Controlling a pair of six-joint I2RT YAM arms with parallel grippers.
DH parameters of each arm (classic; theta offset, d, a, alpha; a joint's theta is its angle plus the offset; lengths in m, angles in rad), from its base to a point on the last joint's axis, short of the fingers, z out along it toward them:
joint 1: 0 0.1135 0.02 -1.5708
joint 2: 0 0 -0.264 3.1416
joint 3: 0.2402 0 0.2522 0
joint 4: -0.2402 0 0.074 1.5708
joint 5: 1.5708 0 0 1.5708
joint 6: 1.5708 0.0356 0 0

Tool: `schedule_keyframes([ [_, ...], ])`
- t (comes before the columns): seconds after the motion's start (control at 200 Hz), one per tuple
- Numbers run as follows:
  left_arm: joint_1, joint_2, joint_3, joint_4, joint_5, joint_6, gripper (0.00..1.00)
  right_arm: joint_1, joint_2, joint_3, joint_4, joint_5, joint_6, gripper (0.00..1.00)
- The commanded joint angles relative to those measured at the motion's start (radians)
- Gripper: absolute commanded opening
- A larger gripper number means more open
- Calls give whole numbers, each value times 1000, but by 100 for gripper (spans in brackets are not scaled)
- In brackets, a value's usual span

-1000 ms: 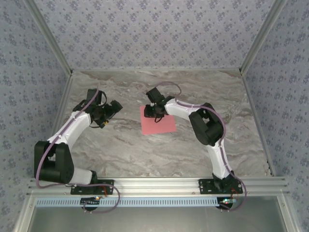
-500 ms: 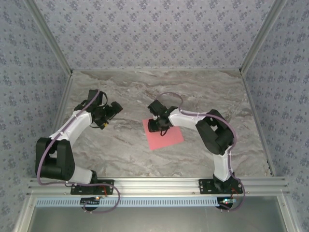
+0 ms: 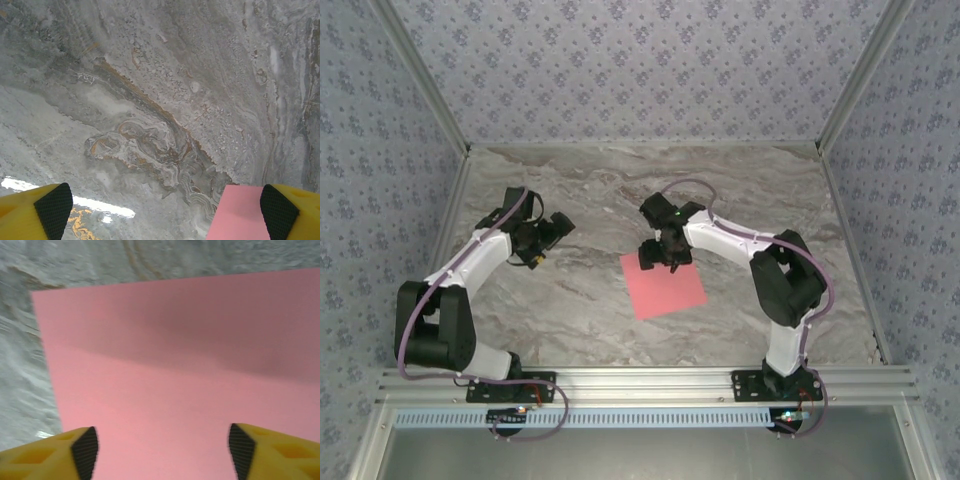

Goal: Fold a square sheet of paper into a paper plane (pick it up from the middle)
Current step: Move the square sheet of paper to the center of the table, then first fold in half a square sheet of paper at the center of the table.

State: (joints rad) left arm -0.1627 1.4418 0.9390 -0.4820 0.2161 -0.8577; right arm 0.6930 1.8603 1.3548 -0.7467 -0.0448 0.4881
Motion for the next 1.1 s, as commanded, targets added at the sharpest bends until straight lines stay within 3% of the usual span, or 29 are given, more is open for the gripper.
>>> schedule_keyframes([
  [0.0, 8, -6, -12, -9, -11, -33, 99, -5, 37, 31, -107, 32, -21, 85],
  [0.08, 8, -8, -9, -14, -11, -28, 99, 15, 54, 47, -118, 56, -29, 92],
  [0.445, 8, 16, -2, -30, -18, -15, 99, 58, 128, 54, -123, 76, -10, 94],
  [1.094, 8, 18, -8, -34, -14, -20, 99, 58, 253, -49, -40, 103, 31, 83],
])
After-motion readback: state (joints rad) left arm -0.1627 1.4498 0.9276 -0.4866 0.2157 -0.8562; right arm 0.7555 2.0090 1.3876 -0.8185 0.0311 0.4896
